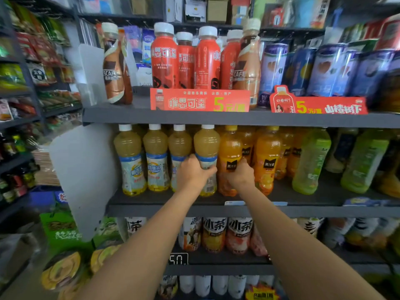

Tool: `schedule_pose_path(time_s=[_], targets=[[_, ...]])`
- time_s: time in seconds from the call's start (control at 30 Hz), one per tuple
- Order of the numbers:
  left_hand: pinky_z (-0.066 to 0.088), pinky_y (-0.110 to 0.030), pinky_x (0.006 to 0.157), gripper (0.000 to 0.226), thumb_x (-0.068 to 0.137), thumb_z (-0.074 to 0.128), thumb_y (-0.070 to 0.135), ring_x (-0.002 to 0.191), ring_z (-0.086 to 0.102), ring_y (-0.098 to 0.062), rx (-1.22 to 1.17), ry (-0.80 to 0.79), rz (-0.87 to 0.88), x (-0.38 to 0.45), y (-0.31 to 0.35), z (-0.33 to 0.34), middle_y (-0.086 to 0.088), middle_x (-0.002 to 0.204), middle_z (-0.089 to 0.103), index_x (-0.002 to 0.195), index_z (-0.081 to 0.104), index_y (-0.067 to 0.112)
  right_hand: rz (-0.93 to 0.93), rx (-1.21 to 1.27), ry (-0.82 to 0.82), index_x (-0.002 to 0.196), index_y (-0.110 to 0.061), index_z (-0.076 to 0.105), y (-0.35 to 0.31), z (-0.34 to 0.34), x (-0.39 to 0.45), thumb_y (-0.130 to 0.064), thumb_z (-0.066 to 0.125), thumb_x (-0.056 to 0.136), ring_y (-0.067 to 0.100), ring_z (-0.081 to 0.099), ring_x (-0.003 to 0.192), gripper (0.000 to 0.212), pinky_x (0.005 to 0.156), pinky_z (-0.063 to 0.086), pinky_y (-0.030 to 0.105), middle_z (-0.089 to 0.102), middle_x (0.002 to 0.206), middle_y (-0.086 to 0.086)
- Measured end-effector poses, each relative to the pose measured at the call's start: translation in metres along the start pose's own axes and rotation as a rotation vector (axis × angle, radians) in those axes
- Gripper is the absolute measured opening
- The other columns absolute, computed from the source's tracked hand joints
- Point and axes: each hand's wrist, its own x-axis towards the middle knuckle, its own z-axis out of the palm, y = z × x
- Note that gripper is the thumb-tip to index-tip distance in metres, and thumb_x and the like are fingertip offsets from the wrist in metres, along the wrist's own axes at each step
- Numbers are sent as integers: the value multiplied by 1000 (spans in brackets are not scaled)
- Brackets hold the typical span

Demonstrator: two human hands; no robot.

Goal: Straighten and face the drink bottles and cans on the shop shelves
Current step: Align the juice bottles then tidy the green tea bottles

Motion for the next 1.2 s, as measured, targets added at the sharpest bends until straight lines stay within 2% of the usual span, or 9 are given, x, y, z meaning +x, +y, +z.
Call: schedule_pose_path(time_s=[0.23,0.47,0.6,0.87,0.97,1.03,1.1,1.2], targets=[[41,-31,72,39,84,64,38,101,60,-27,81,20,-81,7,-6,18,-11,108,63,104,55,6,-7,33,-18,127,-7,39,2,2,-2,-23,73,78,36,55,115,62,97,47,44,56,125,18],[45,-36,76,39,86,63,38,98,60,-30,129,6,-46,15,-7,19,-14,105,62,103,53,5,-9,31,-7,131,-7,34,2,4,-6,-22,69,82,36,52,119,62,96,44,42,54,129,18],[45,-34,76,39,85,64,37,100,59,-28,127,37,-46,13,-7,22,-13,106,62,104,53,5,-4,1,37,135,-7,34,1,6,-5,-22,67,83,33,41,129,63,101,38,38,40,139,16],[45,-33,82,38,86,64,26,107,57,-27,94,44,-71,1,-10,21,-11,114,57,115,47,6,0,58,151,133,-2,35,0,19,-11,-19,63,87,36,45,123,57,98,39,39,38,137,17],[43,-30,83,28,89,59,18,106,53,-24,53,179,25,-15,-16,20,-9,116,50,113,47,7,31,147,175,134,-2,34,1,23,-17,-23,59,90,37,46,121,56,99,38,38,37,137,19],[42,-29,86,24,89,56,14,106,51,-22,81,205,125,-22,-16,21,-9,114,49,111,49,8,50,166,183,135,-1,33,2,24,-23,-19,58,90,37,45,122,54,99,38,38,35,138,19],[41,-31,90,23,89,53,11,108,49,-23,102,129,204,-27,-13,24,-10,116,48,111,51,8,51,150,194,132,1,35,3,21,-28,-11,54,91,37,45,121,47,98,37,37,36,138,20],[39,-33,95,25,91,48,9,113,47,-25,97,8,244,-32,-9,31,-11,121,48,115,56,7,13,109,252,119,1,50,12,13,-30,-6,50,91,36,51,114,30,92,42,37,51,126,20]])
